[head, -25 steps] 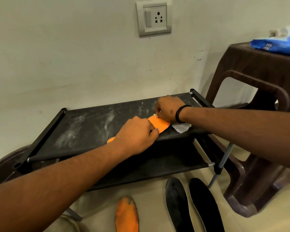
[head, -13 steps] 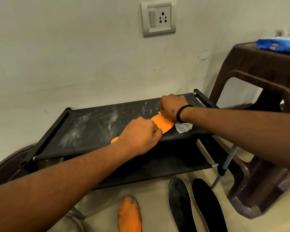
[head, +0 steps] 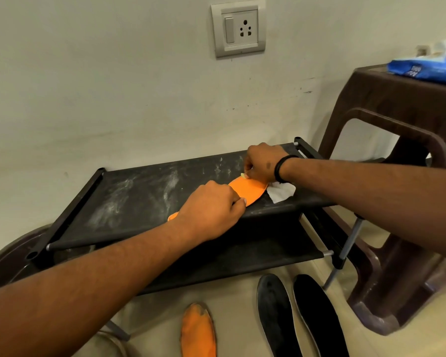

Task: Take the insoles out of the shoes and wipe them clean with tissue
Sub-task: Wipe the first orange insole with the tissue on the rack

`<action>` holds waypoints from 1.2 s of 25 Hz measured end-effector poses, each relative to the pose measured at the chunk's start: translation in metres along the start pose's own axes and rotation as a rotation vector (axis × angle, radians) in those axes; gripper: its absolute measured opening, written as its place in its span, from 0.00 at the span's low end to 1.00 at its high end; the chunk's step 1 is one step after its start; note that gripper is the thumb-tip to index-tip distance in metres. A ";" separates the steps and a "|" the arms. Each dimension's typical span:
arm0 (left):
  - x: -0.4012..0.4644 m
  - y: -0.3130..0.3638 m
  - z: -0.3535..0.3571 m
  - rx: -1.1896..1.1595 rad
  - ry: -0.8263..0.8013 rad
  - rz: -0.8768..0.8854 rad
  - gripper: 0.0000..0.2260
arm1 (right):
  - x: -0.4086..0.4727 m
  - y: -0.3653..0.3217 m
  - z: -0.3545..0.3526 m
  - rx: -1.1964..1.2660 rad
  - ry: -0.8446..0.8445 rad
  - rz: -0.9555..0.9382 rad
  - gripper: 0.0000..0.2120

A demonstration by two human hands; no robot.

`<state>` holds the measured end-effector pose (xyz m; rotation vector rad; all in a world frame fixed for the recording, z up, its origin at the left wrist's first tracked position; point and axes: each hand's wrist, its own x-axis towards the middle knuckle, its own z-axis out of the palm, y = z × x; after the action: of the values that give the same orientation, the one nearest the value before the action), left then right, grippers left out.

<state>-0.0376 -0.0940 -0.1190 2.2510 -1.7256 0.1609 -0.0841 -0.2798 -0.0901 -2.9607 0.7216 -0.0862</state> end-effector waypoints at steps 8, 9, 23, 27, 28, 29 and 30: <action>-0.001 0.000 -0.002 0.029 -0.009 -0.008 0.23 | -0.021 -0.016 0.012 0.151 -0.080 -0.235 0.07; -0.001 0.000 -0.002 0.029 -0.009 -0.011 0.24 | -0.019 -0.009 0.008 0.096 -0.069 -0.209 0.06; -0.001 0.000 0.000 0.012 -0.003 0.001 0.24 | -0.029 0.034 -0.001 0.176 -0.096 -0.171 0.06; 0.000 0.000 -0.001 0.016 -0.016 0.002 0.24 | -0.015 0.037 0.008 0.040 0.012 -0.106 0.09; 0.000 0.000 -0.001 0.017 -0.018 0.004 0.24 | -0.012 0.037 0.009 0.033 0.023 -0.092 0.09; 0.000 0.000 -0.002 0.016 -0.018 0.008 0.24 | -0.010 0.036 0.009 0.036 0.035 -0.076 0.09; 0.000 0.001 -0.002 0.014 -0.016 0.012 0.24 | -0.008 0.036 0.009 0.042 0.047 -0.061 0.09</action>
<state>-0.0379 -0.0938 -0.1174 2.2586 -1.7514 0.1579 -0.1064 -0.3071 -0.1033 -2.9499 0.6265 -0.1733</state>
